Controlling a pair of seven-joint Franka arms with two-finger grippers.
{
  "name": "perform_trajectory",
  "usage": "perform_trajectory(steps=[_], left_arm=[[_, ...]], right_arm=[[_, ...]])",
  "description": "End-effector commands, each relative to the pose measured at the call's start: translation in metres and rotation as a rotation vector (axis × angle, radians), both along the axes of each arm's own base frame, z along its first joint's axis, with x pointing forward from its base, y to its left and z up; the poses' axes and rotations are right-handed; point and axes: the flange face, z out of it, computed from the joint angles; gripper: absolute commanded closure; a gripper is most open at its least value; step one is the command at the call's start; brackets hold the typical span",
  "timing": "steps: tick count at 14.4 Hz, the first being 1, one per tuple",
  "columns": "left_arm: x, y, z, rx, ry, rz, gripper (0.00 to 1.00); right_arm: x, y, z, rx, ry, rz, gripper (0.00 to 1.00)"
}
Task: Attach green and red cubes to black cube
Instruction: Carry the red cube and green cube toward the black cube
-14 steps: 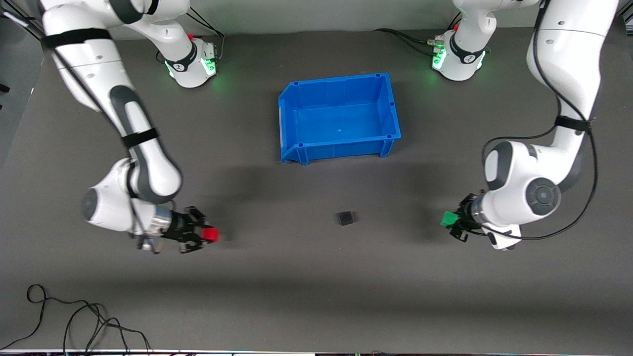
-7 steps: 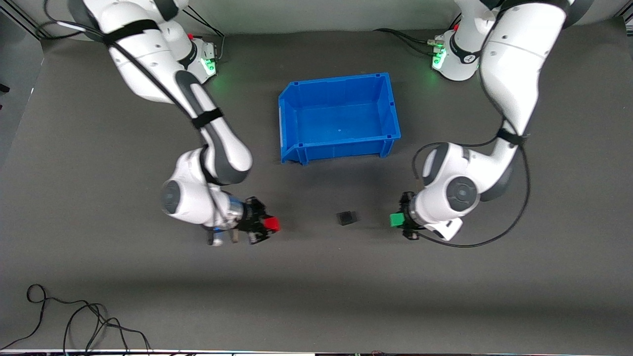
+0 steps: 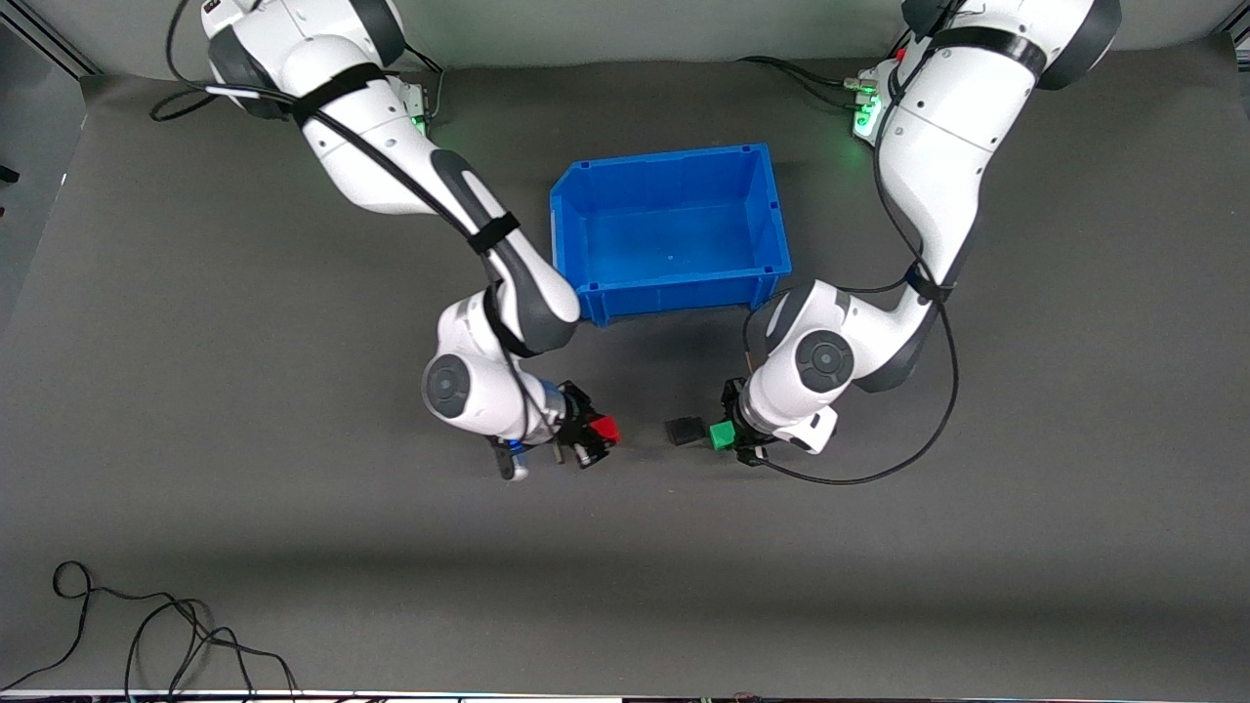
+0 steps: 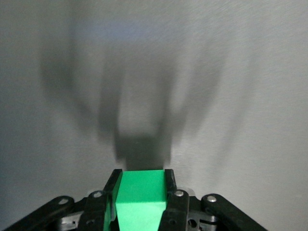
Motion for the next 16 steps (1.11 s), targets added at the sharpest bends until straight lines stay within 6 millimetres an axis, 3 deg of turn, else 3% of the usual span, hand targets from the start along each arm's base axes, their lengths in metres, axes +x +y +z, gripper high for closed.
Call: perform_trajectory(steps=[1, 9, 11, 15, 16], left_arm=[[-0.007, -0.014, -0.004, 0.004, 0.006, 0.020, 1.00], [-0.010, -0.018, -0.005, 0.005, 0.003, 0.009, 1.00], [-0.015, -0.028, -0.006, 0.006, -0.006, -0.021, 1.00], [-0.015, -0.029, -0.005, 0.000, -0.023, -0.026, 1.00], [-0.015, -0.029, -0.005, 0.006, -0.022, -0.035, 0.82]], right_arm=[[0.008, 0.018, -0.009, -0.013, -0.026, -0.011, 0.74], [0.003, 0.060, -0.025, -0.028, -0.075, -0.135, 0.75], [-0.007, 0.073, -0.027, -0.027, -0.067, -0.146, 0.75], [-0.013, 0.081, -0.028, -0.024, -0.071, -0.149, 0.72], [-0.014, 0.083, -0.027, -0.023, -0.072, -0.146, 0.57]])
